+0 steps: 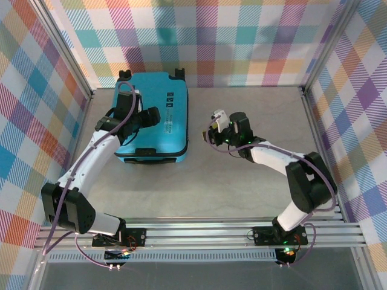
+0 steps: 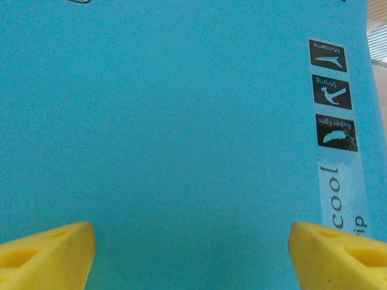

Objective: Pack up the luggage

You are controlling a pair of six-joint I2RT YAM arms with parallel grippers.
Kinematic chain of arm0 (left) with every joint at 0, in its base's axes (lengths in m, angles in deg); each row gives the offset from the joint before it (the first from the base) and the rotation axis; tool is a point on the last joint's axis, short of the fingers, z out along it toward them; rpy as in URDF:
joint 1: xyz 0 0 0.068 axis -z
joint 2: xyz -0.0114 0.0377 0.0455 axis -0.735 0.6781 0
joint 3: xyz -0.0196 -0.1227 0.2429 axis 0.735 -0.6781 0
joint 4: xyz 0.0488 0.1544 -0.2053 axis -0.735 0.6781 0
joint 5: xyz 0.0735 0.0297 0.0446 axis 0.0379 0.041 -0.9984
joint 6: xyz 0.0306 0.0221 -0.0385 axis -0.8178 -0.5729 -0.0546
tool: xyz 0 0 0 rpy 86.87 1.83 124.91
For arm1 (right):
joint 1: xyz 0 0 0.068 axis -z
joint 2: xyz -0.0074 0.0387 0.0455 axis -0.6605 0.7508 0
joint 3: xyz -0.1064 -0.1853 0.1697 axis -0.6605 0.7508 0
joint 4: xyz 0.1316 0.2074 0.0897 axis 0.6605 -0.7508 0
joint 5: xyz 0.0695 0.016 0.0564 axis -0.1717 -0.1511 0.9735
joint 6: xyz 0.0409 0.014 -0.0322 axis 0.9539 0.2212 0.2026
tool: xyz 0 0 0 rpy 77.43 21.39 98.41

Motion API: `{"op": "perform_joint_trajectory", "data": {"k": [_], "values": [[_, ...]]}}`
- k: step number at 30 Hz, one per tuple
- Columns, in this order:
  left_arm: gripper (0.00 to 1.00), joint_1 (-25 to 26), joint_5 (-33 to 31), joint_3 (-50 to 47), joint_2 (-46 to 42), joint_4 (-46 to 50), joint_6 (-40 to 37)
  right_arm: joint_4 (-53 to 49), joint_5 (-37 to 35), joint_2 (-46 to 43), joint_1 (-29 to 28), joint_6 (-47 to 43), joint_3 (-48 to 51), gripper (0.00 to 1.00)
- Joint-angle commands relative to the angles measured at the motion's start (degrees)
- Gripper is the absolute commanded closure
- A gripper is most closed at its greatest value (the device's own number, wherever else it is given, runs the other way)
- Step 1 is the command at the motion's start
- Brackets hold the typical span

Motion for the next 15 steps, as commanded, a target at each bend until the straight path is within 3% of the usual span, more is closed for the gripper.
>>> {"op": "perform_joint_trajectory", "data": {"k": [1, 4, 7, 11, 15], "values": [[0.16, 0.25, -1.25, 2.33, -3.31, 2.82, -1.44, -3.19, -1.96, -3.70, -0.56, 1.56, 1.01, 0.52], [0.15, 0.25, -6.45, 2.40, -4.50, 4.28, -1.14, -5.50, -2.75, -4.90, -0.56, 2.37, 0.15, 0.49], [0.12, -1.10, -12.32, 2.80, -5.58, 6.30, -1.05, -6.80, -2.46, -4.12, -0.41, 4.08, -1.44, 0.41], [0.10, -10.80, -5.85, 3.98, -4.74, 6.53, -0.88, -7.52, 1.96, -1.15, -0.17, 8.82, -5.35, 0.27], [0.06, -15.64, -2.63, 4.27, -2.72, 5.37, -2.90, -5.51, 6.01, 2.28, -0.21, 15.48, -9.70, 0.16]]}}
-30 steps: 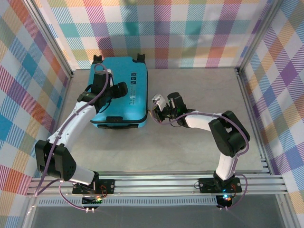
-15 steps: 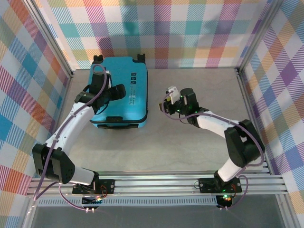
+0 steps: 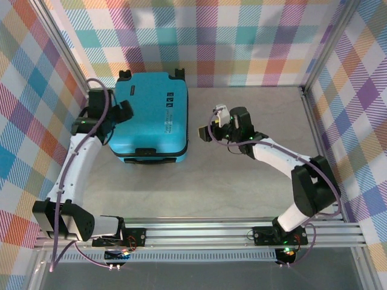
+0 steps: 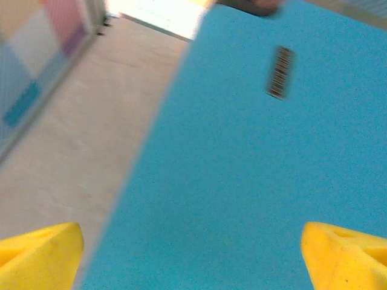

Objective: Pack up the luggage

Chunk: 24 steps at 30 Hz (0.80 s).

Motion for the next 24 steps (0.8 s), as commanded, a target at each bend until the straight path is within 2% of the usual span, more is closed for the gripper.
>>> {"op": "perform_joint_trajectory", "data": {"k": [1, 6, 14, 21, 24], "values": [[0.05, -3.03, 5.14, 0.85, 1.91, -0.42, -2.30, 1.45, 5.06, 2.76, 0.01, 8.19, -4.67, 0.14], [0.05, -6.87, 14.07, -3.03, 4.22, -6.26, -2.70, 1.68, 6.41, 8.68, -1.31, 14.73, -12.12, 0.05], [0.06, -8.53, 17.50, -3.95, 9.27, -8.67, -4.04, -1.93, 5.68, 18.48, -3.47, 17.68, -23.99, 0.00], [0.09, -8.27, 22.17, -4.54, 12.05, -10.10, -3.10, -9.79, 2.50, 23.47, -6.27, 15.79, -32.23, 0.00], [0.10, -6.09, 23.16, -4.67, 13.24, -10.86, -2.34, -12.41, 1.70, 23.76, -6.58, 15.28, -33.35, 0.05]]}}
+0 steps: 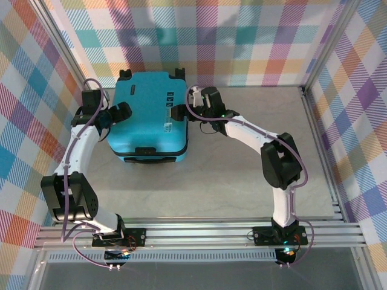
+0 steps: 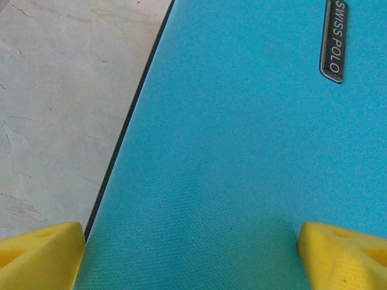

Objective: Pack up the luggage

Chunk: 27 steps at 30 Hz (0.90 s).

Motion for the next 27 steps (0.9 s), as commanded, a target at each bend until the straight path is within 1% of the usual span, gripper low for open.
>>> {"op": "perform_joint_trajectory", "data": {"k": [1, 5, 8, 13, 17, 20, 23, 27], "values": [[0.10, 3.12, 3.96, -1.09, 3.62, -1.23, 0.34, -5.23, -0.72, 0.82, -0.92, -0.64, -1.79, 0.06], [0.11, 10.26, 2.88, -0.50, 5.60, -2.35, 0.86, -6.90, -2.42, -1.68, -0.88, -2.33, 0.59, 0.06], [0.11, 15.22, 2.26, -0.36, 6.64, -4.09, 2.60, -7.22, -3.88, -4.89, 0.31, -3.07, 4.40, 0.06], [0.12, 22.28, 1.82, 0.48, 7.69, -6.76, 5.78, -6.01, -1.24, -10.34, 6.44, -2.21, 11.59, 0.07], [0.11, 28.08, 0.27, 4.19, 10.38, -7.13, 6.76, -6.65, 0.49, -13.88, 11.70, -3.30, 15.48, 0.07], [0.12, 31.05, 0.07, 7.27, 13.36, -7.68, 8.33, -7.69, 2.43, -15.41, 15.86, -4.37, 16.57, 0.06], [0.12, 33.38, -0.83, 9.13, 15.71, -8.52, 9.37, -10.56, 4.86, -14.67, 19.37, -5.79, 14.72, 0.06], [0.12, 33.81, -1.09, 11.44, 17.93, -8.48, 9.83, -12.10, 5.53, -14.09, 21.04, -6.86, 13.72, 0.07]]}}
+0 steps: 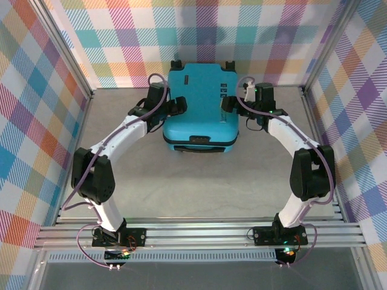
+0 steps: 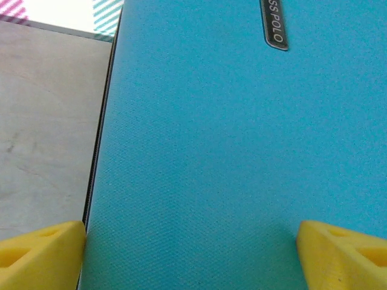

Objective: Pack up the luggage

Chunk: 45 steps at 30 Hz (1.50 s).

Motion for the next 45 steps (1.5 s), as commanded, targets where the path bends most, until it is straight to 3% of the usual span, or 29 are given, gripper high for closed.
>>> {"op": "perform_joint_trajectory", "data": {"k": [1, 13, 17, 22, 26, 28, 32, 38, 41, 45], "values": [[0.12, 3.70, 11.04, 1.07, 3.70, 2.82, 1.70, -4.42, 4.52, 1.15, -1.09, -2.00, -0.81, 0.07], [0.09, 1.67, 2.67, 7.00, -1.32, 8.60, -5.09, -6.15, 4.29, 1.00, 1.60, -3.49, -6.42, 0.02], [0.01, -0.60, 0.51, 10.96, -3.40, 10.19, -6.56, -8.39, 3.13, -0.27, 3.60, -4.34, -9.56, 0.01], [0.00, -5.32, 3.50, 13.53, -5.76, 13.43, -7.01, -10.37, 0.02, -5.00, 5.45, -6.26, -8.60, 0.01], [0.00, -13.38, 14.39, 12.45, -8.04, 18.77, -4.59, -14.52, -6.50, -11.38, 6.95, -8.76, -5.11, 0.01], [0.00, -17.62, 16.33, 8.92, -10.53, 19.45, -3.07, -18.76, -12.89, -16.08, 7.02, -10.70, -2.82, 0.01], [0.00, -24.47, 11.52, -2.13, -19.22, 17.11, -1.68, -19.52, -24.05, -29.17, 9.79, -11.59, 7.27, 0.01], [0.00, -24.91, -4.12, -21.40, -31.84, 3.39, -4.12, -12.49, -21.83, -41.18, 16.76, -9.24, 20.45, 0.01], [0.00, -25.25, -9.50, -26.44, -33.52, 1.16, -4.29, -8.72, -22.11, -40.65, 18.04, -6.75, 23.79, 0.01], [0.00, -25.26, -10.87, -37.14, -34.82, -13.57, -7.97, -5.05, -21.63, -35.81, 18.67, -6.56, 25.58, 0.01]]}}
